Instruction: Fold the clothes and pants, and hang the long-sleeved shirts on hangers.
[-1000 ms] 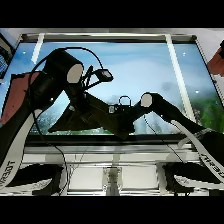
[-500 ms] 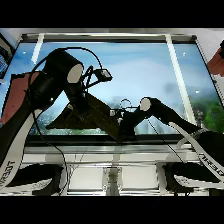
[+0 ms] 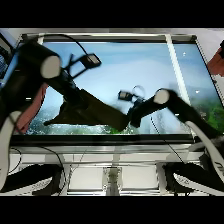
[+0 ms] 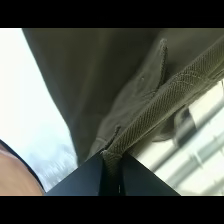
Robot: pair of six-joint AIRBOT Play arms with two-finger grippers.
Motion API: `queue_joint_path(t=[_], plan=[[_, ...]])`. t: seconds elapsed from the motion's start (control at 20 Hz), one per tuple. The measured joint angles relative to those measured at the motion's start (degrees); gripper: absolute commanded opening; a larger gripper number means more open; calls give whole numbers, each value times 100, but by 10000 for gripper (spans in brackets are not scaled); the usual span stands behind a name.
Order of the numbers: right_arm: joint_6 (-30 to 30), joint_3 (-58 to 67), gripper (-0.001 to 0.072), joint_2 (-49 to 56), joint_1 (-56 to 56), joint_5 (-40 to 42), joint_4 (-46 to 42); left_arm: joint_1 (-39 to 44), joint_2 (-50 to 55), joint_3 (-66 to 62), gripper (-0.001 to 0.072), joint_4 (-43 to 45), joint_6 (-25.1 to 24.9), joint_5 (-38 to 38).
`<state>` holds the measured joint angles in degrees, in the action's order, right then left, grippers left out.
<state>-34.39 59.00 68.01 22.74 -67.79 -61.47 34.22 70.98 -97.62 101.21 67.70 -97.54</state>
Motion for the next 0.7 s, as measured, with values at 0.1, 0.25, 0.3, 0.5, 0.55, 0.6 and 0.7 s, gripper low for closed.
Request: queue_joint_path(t=[0.1,0.25,0.3,0.5,0.55,0.6,0.7], plan=[[-229,389,11,-518,-267,57,-205,-151,-289,0,78,0,0,516],[-468,1095,10,-1095,-468,302,-535,-262,-590,0,75,44,2,1534],[-555,1353,11,-1213,-505,380,-654,-284,-645,0,75,48,4,1899],[-946,2046,11,-1419,-568,520,-1270,-319,-726,0,75,-2,136,2924],[-1012,2127,11,-1440,-575,374,-1384,-323,-732,0,75,-42,168,3008],[-1067,2175,10,-1453,-579,197,-1451,-326,-739,4,76,-79,199,3005],[-1231,2223,11,-1475,-584,-238,-1565,-328,-748,70,76,-136,229,2848]])
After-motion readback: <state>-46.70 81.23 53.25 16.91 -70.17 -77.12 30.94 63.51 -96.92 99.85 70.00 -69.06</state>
